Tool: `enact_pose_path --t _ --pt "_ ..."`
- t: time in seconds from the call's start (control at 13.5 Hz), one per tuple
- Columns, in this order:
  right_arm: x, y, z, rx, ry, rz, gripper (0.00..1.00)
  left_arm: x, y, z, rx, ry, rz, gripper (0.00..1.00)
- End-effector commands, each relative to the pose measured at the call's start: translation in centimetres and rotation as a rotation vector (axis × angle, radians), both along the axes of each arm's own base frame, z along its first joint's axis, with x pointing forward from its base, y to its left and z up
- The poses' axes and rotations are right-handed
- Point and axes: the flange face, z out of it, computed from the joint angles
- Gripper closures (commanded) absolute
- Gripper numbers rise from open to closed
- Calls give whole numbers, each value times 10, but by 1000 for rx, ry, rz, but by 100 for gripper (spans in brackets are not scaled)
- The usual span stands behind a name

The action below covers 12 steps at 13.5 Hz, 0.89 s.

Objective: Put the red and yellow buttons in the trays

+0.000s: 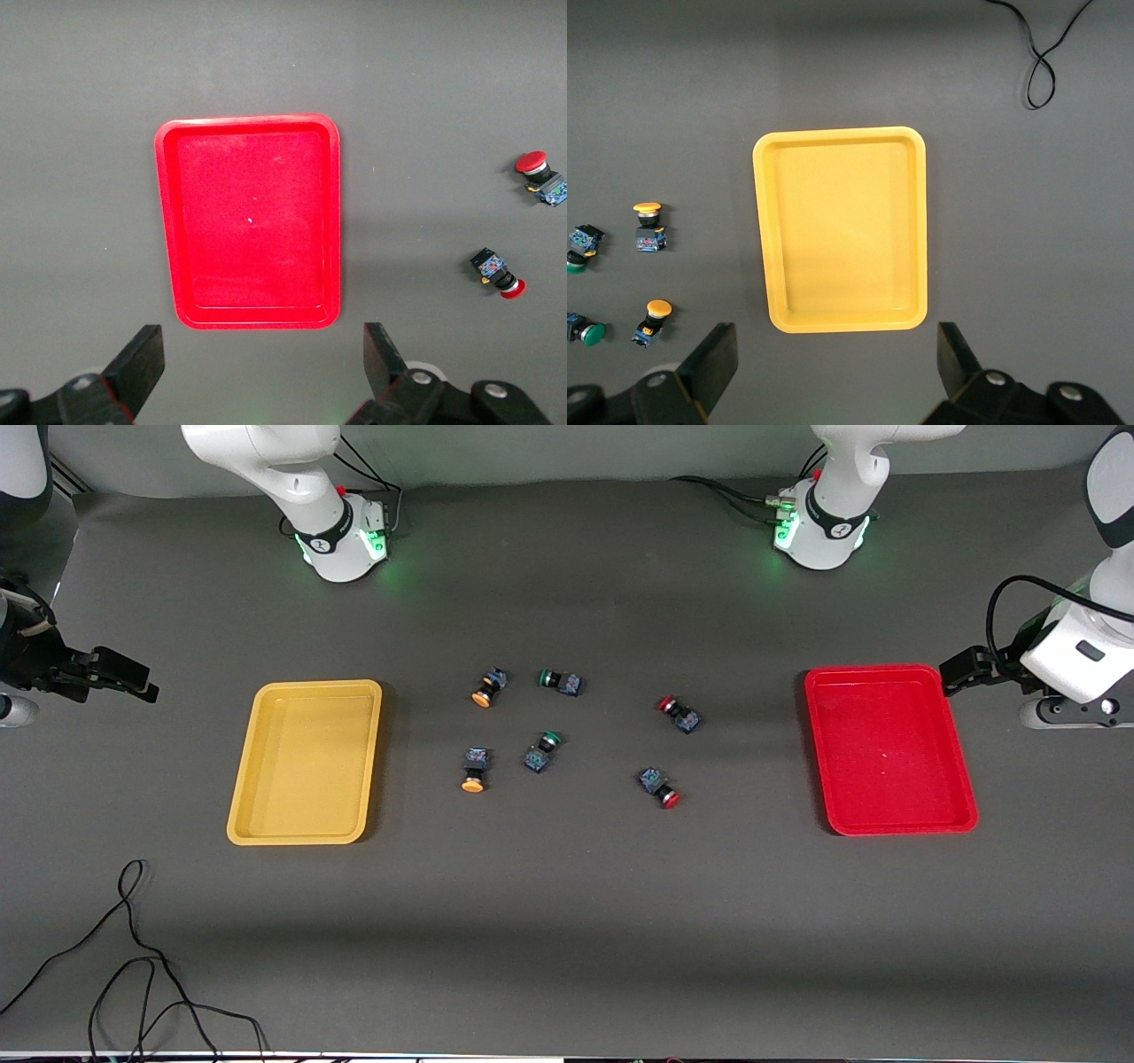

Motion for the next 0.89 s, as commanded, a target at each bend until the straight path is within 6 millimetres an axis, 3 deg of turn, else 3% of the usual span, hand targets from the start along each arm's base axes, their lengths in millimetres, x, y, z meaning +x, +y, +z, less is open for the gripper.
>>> enact_pose_path --t 0.0,0.59,0.74,0.81 --pt "-4 -1 7 -7 -6 6 0 0 -4 2 -3 -12 -19 0" --pt "-2 2 4 -6 0 10 0 0 -7 0 -7 -14 -25 0" --pt "-4 8 4 -6 2 18 0 0 -21 -2 -5 -5 -50 0" --pt "-5 23 -2 -5 15 36 0 0 -32 -7 -5 8 -68 0"
